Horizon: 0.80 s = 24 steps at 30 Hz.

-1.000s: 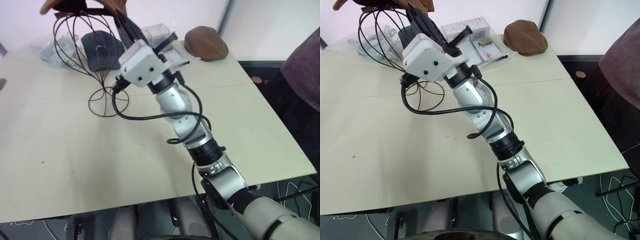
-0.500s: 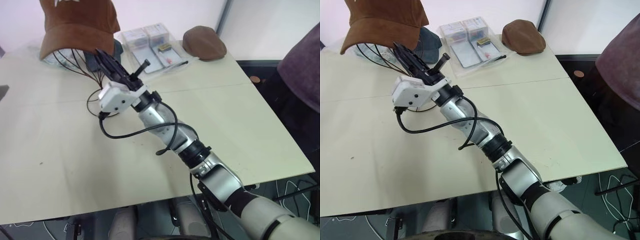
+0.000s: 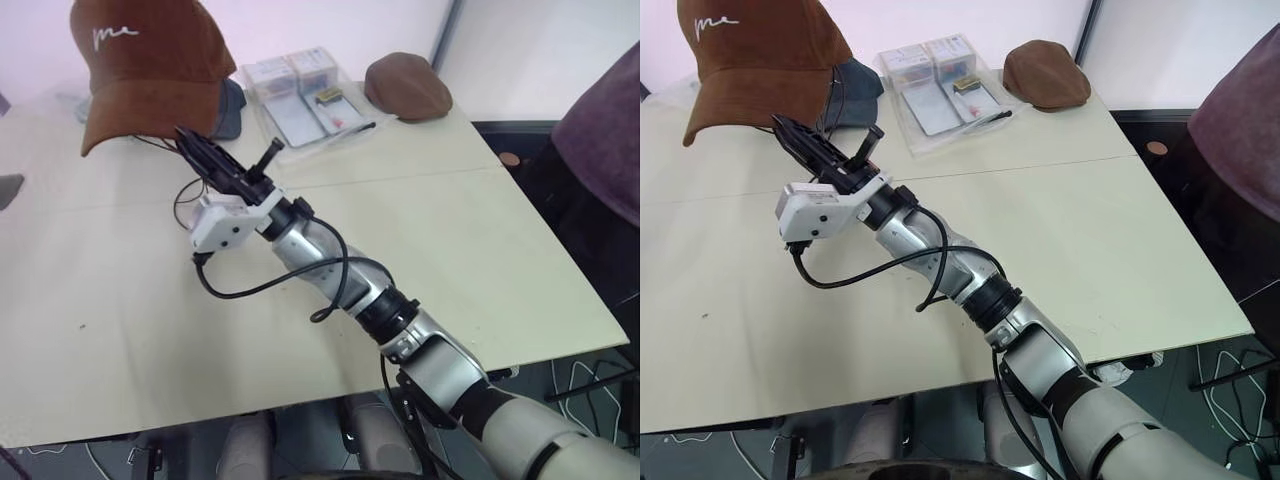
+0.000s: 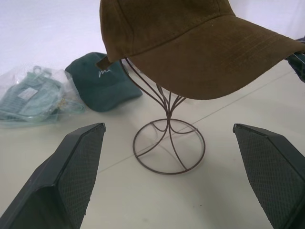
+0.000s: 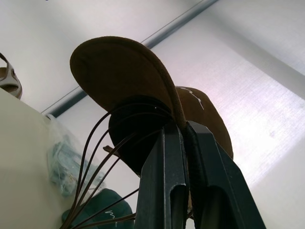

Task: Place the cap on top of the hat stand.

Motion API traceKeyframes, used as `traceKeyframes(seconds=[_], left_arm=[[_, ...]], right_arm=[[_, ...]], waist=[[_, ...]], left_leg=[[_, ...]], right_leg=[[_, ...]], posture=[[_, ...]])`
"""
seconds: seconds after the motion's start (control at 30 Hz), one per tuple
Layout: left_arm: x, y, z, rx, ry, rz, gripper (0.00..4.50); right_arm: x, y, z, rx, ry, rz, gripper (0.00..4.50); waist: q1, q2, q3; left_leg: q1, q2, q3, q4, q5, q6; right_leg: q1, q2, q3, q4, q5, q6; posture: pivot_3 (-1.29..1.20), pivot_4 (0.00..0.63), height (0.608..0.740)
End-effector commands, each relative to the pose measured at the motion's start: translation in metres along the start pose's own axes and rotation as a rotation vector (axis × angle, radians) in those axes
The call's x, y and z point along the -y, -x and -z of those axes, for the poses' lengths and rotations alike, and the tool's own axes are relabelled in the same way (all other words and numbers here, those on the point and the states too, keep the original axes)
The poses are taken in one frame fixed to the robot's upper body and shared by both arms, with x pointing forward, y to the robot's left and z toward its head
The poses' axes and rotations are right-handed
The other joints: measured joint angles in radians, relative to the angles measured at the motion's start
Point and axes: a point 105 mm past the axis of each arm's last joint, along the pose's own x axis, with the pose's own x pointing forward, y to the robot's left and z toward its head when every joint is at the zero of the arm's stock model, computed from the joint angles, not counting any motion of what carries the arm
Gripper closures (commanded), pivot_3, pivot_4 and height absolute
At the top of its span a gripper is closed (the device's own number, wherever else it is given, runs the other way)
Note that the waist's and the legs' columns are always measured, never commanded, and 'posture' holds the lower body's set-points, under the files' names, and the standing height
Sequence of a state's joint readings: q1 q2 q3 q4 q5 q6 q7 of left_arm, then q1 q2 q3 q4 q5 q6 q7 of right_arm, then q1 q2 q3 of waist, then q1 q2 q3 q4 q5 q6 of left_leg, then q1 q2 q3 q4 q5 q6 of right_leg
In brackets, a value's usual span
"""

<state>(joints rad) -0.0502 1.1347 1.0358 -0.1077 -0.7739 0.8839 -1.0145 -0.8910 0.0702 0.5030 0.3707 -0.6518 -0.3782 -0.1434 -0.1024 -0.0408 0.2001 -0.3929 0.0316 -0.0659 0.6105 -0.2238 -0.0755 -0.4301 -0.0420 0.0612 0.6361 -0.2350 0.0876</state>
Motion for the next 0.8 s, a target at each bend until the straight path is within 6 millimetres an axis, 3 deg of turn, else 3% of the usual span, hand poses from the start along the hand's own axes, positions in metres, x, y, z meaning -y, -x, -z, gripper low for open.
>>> traceKeyframes(seconds=[0.03,0.2,0.23,0.27,0.43,0.67,0.8], left_arm=[[0.004,0.000,-0.012,0.033,-0.053,0.001,0.00],[0.005,-0.002,-0.013,0.033,-0.057,-0.001,0.00],[0.006,-0.002,-0.013,0.033,-0.058,-0.001,0.00],[0.006,-0.003,-0.014,0.032,-0.059,-0.001,0.00],[0.007,-0.004,-0.015,0.030,-0.060,-0.003,0.00],[0.009,-0.007,-0.014,0.020,-0.059,0.000,0.00],[0.010,-0.008,-0.014,0.011,-0.058,0.004,0.00]], right_arm=[[0.009,-0.003,-0.009,0.032,-0.014,0.030,4.48],[0.008,-0.001,-0.010,0.032,-0.030,0.028,4.48],[0.007,-0.001,-0.010,0.033,-0.034,0.027,3.82],[0.007,0.001,-0.010,0.033,-0.040,0.025,3.51],[0.002,0.009,-0.009,0.031,-0.043,-0.011,1.01],[-0.001,0.032,-0.004,0.023,-0.040,-0.070,1.01],[0.011,0.056,0.004,-0.009,-0.036,-0.099,1.01]], waist=[[0.000,0.000,0.000],[0.000,0.000,0.000],[0.000,0.000,0.000],[0.001,0.000,0.000],[0.003,0.000,0.000],[0.005,-0.001,0.000],[0.006,-0.001,-0.001]], left_leg=[[0.000,0.000,0.000,0.000,0.000,0.000],[0.000,0.000,0.000,0.000,0.000,0.000],[0.000,0.000,0.000,0.000,0.000,0.000],[0.000,0.000,0.000,0.000,0.000,0.000],[0.000,0.000,0.000,0.000,0.000,0.000],[0.000,0.000,0.000,0.000,0.000,0.000],[0.000,0.000,0.000,0.000,0.000,0.000]], right_leg=[[0.000,0.000,0.000,0.000,0.000,0.000],[0.000,0.000,0.000,0.000,0.000,0.000],[0.000,0.000,0.000,0.000,0.000,0.000],[0.000,0.000,0.000,0.000,0.000,0.000],[0.000,0.000,0.000,0.000,0.000,0.000],[0.000,0.000,0.000,0.000,0.000,0.000],[0.001,0.000,0.000,0.000,0.000,0.000]], posture=[[0.00,0.150,0.740],[0.00,0.150,0.740],[0.00,0.150,0.740],[0.00,0.150,0.740],[0.00,0.150,0.740],[0.00,0.150,0.740],[0.00,0.150,0.740]])
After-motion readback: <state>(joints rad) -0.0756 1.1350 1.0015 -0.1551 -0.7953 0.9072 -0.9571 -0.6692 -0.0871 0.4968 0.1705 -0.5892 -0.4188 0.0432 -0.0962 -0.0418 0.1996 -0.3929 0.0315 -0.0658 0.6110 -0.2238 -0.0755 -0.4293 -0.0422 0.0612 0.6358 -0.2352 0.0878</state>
